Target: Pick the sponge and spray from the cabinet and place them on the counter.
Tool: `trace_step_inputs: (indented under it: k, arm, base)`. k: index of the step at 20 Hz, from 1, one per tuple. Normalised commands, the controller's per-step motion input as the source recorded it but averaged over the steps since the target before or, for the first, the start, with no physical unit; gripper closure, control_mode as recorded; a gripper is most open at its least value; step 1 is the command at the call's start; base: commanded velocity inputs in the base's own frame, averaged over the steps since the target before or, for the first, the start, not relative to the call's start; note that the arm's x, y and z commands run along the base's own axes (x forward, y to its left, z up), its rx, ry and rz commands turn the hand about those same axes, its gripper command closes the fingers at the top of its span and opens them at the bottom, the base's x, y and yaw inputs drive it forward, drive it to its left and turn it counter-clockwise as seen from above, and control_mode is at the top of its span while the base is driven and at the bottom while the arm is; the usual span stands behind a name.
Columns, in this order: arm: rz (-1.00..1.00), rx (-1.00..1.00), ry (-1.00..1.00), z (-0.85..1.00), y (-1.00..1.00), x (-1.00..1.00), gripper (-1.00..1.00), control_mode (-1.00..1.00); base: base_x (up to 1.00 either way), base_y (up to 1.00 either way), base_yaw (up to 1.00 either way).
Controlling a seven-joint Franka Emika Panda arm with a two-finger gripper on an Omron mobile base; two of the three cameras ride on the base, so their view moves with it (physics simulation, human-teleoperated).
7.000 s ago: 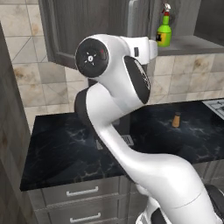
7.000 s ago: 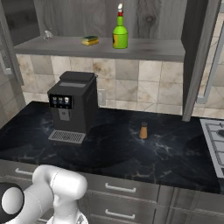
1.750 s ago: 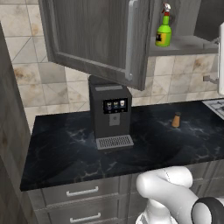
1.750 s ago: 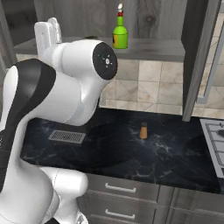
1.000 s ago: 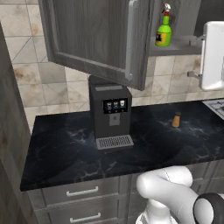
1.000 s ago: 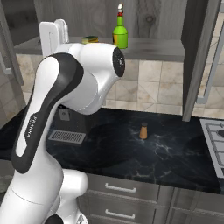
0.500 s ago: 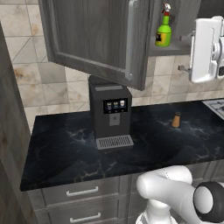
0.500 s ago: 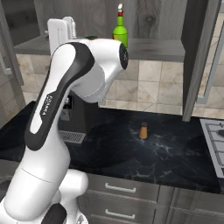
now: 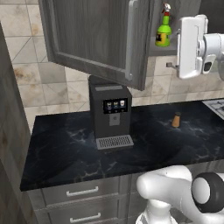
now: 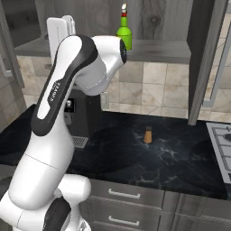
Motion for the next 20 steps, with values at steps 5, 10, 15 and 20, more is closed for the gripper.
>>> trace_step_inputs:
  k: [5,10,15,20]
  arm:
    - [0.11,0.02,0.0,0.0,0.24,0.22,-1.0,-1.0]
    - [0.14,0.02,0.0,0.0,0.32,0.3,-1.0,-1.0]
    - [0.14,0.0,-0.04,0.02,0.29,0.04,-1.0,-1.0]
    - [0.13,0.0,-0.01,0.0,0.32,0.0,-1.0,-1.0]
  base:
    - [0.0,0.0,0.0]
    - [0.0,0.0,0.0]
    - [0.0,0.0,0.0]
    - [0.0,0.0,0.0]
